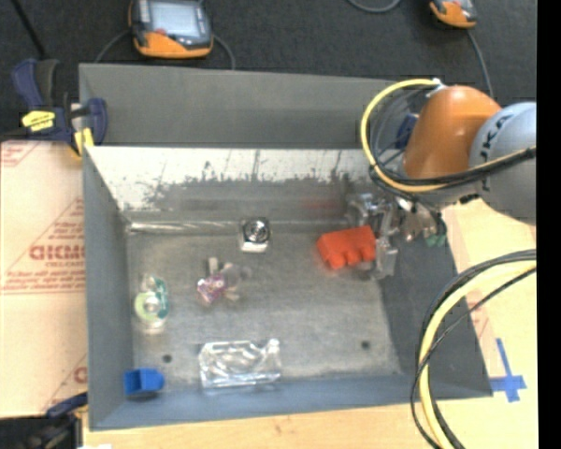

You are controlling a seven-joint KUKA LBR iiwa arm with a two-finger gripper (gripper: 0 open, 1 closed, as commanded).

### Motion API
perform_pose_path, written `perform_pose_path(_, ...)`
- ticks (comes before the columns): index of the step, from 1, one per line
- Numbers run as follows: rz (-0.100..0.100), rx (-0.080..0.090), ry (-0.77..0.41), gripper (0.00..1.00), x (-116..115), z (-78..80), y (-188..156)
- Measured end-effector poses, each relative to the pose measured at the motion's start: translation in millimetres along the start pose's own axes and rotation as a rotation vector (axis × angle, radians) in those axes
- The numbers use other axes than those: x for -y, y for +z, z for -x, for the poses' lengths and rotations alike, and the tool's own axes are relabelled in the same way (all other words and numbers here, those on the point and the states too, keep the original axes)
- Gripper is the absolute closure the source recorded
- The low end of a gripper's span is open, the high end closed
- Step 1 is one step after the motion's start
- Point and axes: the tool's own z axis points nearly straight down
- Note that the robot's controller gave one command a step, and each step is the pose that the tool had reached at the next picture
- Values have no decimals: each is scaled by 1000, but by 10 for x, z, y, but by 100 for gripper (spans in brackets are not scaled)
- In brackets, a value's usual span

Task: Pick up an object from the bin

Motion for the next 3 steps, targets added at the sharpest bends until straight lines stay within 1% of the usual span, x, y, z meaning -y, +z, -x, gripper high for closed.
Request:
perform_pose_path(1,-4,-6,-253,0,-36,-8,-4)
perform_pose_path(2,-2,-7,-251,100,-41,-11,1)
perform_pose_path(3,-1,-7,-248,100,-29,9,-78)
